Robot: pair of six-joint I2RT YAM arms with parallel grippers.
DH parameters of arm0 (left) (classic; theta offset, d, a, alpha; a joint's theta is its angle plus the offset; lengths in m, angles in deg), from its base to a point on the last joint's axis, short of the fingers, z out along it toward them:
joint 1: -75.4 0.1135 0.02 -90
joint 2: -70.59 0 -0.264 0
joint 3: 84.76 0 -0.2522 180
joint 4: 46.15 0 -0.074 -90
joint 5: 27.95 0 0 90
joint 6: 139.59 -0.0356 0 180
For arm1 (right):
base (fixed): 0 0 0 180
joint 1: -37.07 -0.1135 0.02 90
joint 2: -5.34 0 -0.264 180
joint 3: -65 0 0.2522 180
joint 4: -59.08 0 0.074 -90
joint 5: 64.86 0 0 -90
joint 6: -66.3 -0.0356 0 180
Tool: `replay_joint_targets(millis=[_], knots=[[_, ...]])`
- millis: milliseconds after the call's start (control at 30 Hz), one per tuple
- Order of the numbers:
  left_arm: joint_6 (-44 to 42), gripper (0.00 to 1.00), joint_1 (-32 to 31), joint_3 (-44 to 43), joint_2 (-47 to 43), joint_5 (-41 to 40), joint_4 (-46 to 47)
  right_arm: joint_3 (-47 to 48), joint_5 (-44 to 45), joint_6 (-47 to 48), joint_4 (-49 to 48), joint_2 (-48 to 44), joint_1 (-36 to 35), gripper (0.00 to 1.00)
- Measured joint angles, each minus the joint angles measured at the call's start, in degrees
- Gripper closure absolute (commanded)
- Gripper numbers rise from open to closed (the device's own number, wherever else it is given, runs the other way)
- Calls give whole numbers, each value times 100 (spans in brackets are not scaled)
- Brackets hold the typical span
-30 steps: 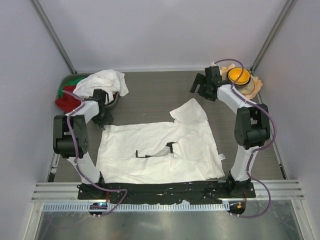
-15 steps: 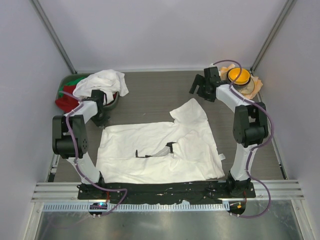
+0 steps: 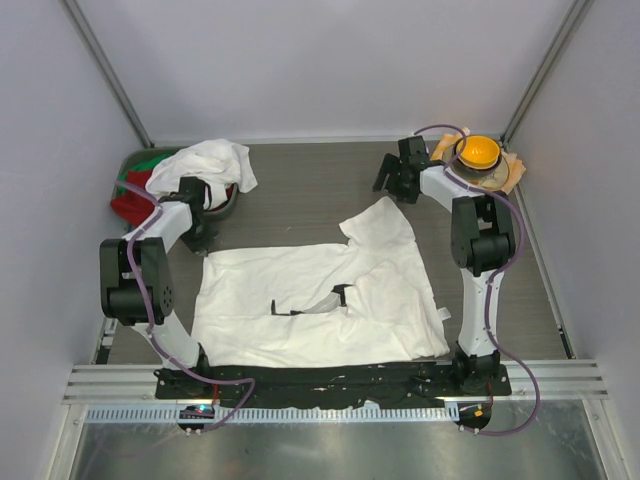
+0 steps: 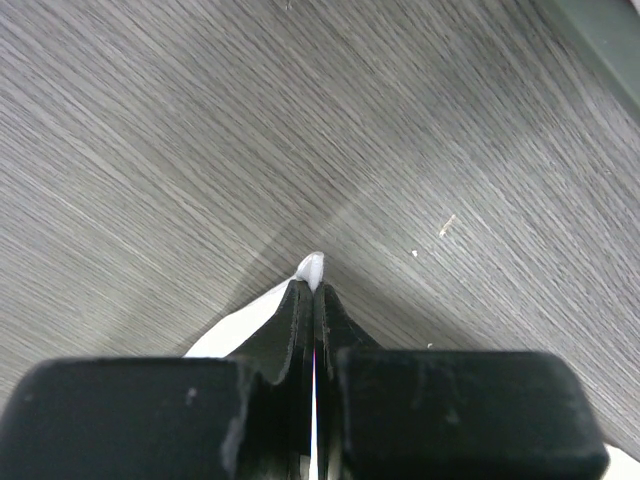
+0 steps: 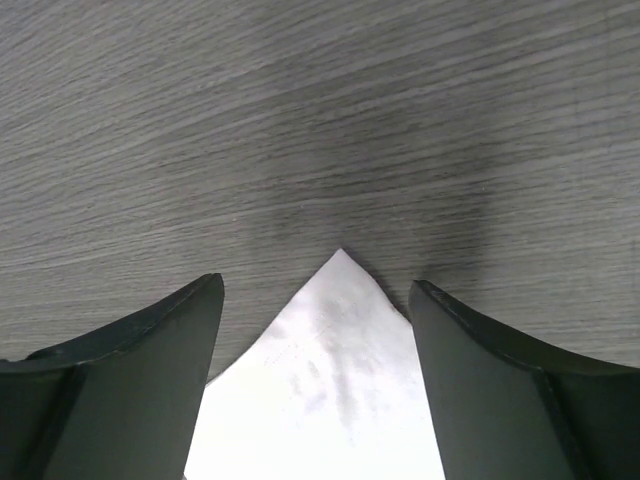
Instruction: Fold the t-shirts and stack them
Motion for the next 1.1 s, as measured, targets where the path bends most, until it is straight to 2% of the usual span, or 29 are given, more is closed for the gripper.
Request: replay_joint_targets(millis=[267,400,967,1100], knots=[[2,100,0,-33,-11,-2,-61,-188,55,31,-50,7,0,32],[4,100,0,-33,-11,-2,-79,-422,203,61,-236,-109,-4,40],[4,100,72,-33,-11,-2,-120,-734,382,76,-400,-251,-4,55],[4,100,90,-33,-13,-2,-122,-734,341,37,-413,-240,7,55]])
